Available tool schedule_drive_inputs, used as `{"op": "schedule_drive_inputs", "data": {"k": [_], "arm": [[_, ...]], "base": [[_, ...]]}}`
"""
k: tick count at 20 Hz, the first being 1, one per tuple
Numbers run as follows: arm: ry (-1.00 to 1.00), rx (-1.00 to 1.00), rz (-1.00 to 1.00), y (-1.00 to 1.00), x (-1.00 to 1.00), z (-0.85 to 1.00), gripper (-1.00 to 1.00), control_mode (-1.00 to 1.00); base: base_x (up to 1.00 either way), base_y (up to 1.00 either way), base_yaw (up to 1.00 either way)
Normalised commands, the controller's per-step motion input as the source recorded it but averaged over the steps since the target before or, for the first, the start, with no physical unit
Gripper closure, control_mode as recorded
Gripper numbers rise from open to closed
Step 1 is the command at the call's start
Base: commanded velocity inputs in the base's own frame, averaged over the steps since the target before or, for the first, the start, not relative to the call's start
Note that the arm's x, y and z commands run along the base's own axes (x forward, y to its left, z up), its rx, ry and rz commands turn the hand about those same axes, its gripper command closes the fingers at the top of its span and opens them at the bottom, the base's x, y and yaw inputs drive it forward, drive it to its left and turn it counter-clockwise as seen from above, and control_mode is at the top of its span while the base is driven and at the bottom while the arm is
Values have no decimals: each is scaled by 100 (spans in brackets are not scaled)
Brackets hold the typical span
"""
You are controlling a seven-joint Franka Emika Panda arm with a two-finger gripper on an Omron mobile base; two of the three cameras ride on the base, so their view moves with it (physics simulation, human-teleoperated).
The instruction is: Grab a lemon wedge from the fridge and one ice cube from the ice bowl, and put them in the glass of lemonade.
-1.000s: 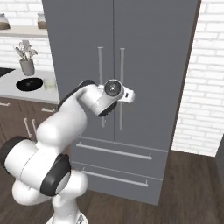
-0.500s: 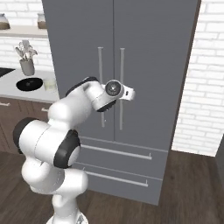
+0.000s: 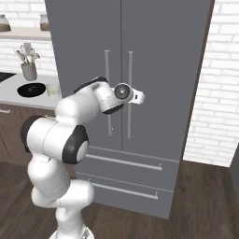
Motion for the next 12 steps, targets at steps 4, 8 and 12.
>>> {"op": "schedule_drive_inputs", "data": {"k": [4,8,12], "arm": [[0,0,0,0,25,0,-100,-100],[-4,0,0,-3,7,-2,-100,-100],[-10,0,0,0,4,-8,-100,-100]], "base": [[0,0,0],[0,0,0],[0,0,0]]}}
